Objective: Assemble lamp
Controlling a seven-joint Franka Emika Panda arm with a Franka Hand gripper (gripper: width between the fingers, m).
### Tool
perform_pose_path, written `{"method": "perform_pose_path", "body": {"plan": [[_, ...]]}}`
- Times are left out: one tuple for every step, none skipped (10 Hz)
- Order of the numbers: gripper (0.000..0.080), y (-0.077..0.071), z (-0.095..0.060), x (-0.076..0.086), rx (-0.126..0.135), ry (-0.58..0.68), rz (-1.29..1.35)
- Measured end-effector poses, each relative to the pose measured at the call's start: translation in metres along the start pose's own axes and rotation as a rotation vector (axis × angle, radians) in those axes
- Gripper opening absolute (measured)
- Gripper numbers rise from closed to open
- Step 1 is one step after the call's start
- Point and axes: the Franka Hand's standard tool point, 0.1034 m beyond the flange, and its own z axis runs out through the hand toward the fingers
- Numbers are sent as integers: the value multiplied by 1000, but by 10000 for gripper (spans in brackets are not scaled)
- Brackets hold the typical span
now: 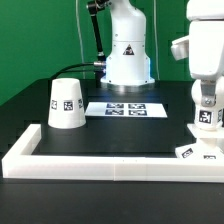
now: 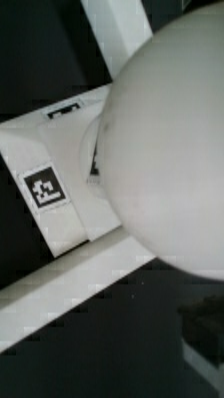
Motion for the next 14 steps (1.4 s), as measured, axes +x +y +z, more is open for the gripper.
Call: {"method": "perform_pose_path", "body": {"plan": [[577, 0, 0, -1, 6, -6, -2], [576, 0, 0, -1, 6, -6, 2], [576, 0, 0, -1, 6, -5, 9], [576, 0, 0, -1, 6, -6, 31], [576, 0, 0, -2, 6, -6, 32], [576, 0, 0, -1, 7, -5, 53], [576, 0, 0, -1, 7, -3, 151], [576, 0, 0, -1, 2, 0, 248], [576, 1, 1, 0, -2, 5, 335], [577, 0, 1, 0, -2, 5, 470], [577, 1, 0, -2, 2, -1, 564], [577, 1, 1, -2, 2, -2, 648], [577, 2, 1, -2, -1, -3, 753], [577, 2, 1, -2, -2, -4, 869]]}}
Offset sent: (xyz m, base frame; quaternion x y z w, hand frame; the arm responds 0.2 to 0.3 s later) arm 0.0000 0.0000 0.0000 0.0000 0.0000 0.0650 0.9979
